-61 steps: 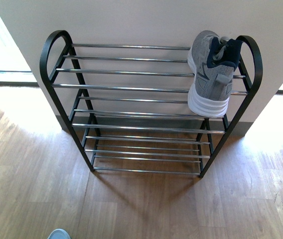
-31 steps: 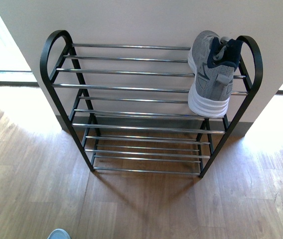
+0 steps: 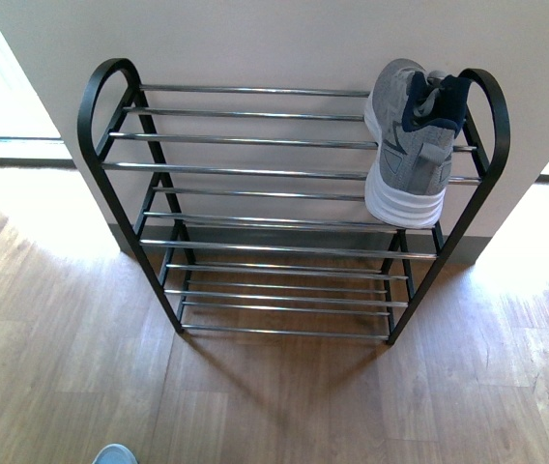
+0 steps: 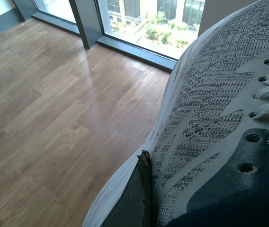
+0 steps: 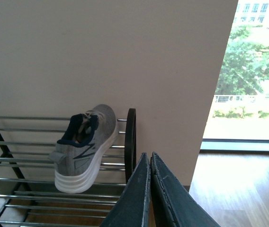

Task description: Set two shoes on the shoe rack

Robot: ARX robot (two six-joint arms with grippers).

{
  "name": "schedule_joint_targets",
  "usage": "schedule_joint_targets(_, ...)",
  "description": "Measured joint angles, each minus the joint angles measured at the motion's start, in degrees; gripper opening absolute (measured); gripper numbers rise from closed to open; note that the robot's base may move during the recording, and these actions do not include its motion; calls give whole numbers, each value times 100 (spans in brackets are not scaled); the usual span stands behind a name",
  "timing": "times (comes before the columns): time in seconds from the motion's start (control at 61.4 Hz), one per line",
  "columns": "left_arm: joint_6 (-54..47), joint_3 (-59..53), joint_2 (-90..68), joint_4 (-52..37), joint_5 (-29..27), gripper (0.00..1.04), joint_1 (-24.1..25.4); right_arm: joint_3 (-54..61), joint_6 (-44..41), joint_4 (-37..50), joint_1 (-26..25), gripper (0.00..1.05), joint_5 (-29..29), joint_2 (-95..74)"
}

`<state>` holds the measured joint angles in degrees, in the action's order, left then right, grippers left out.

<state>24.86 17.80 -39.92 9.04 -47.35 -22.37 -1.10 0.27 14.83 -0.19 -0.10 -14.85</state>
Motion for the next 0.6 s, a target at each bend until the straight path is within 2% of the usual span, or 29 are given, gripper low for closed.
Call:
schedule_joint_targets(0.342, 0, 0, 0, 0, -2, 2, 0, 0, 0, -485, 7, 2, 11, 492)
schedule_joint_targets(0.44, 0, 0, 0, 0, 0, 2, 0, 0, 0, -1335, 7, 2, 20, 1154)
schedule_joint_targets(0.603, 0, 0, 0, 0, 0, 2, 0, 0, -2, -1464, 7, 2, 13, 1434)
